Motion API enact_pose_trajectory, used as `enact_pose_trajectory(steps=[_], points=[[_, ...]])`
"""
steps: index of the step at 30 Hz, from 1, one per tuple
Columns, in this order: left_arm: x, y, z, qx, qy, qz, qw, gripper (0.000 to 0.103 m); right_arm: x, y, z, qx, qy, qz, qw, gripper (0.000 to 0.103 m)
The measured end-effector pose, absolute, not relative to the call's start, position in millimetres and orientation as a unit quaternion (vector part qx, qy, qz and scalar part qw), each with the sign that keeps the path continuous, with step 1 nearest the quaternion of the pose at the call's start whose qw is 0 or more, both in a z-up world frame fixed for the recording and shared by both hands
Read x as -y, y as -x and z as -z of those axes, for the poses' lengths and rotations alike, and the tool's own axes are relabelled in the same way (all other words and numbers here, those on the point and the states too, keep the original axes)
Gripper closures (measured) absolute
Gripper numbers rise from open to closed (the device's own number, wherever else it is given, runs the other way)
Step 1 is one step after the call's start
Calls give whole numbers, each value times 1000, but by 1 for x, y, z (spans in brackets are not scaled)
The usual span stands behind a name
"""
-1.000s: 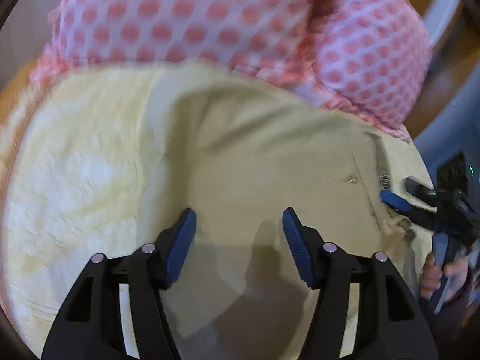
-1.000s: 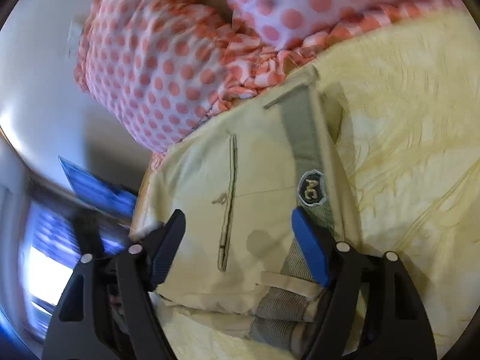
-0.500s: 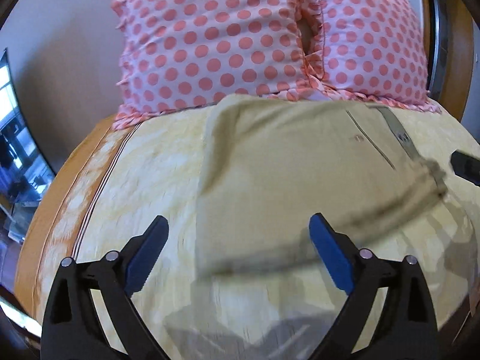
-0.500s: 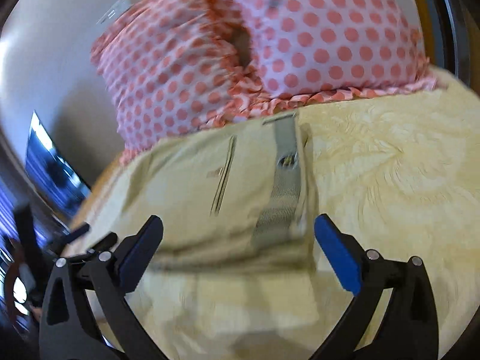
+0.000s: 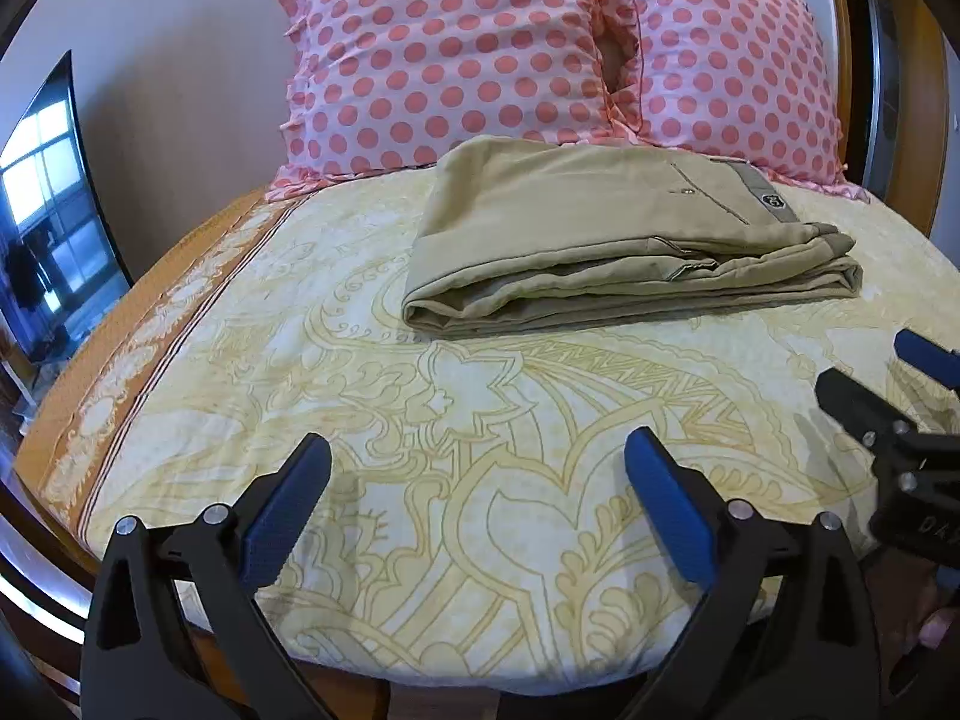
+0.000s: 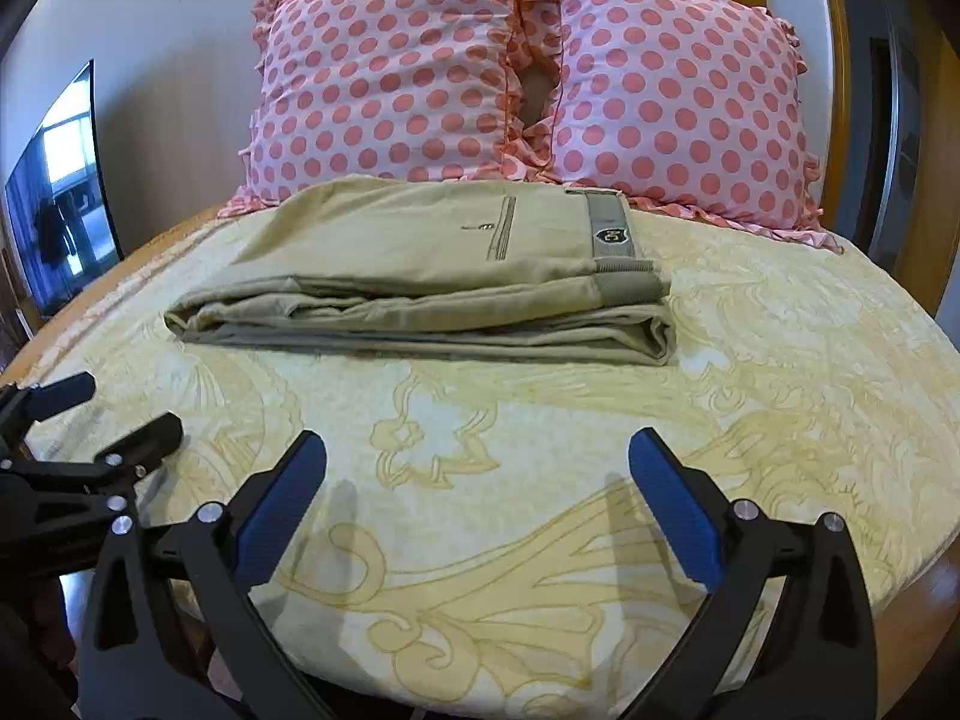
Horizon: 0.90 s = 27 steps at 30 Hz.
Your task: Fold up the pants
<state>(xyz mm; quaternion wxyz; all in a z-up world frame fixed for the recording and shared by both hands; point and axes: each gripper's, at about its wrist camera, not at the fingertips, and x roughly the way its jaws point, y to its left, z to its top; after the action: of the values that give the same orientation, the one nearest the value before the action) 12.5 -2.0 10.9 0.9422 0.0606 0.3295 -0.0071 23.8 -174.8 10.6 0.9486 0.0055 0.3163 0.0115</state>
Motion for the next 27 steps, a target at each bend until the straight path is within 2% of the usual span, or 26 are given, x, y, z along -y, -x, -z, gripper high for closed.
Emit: enact_pose_trajectory(steps=[7,27], points=[[-9,-12,-6,-326,-27,25,945,1,171,-21,-1,-303,-5,4,953,2],[-12,-11,-2,-301,-38,53,951,1,173,-11,3,-269,1,-1,963,2]])
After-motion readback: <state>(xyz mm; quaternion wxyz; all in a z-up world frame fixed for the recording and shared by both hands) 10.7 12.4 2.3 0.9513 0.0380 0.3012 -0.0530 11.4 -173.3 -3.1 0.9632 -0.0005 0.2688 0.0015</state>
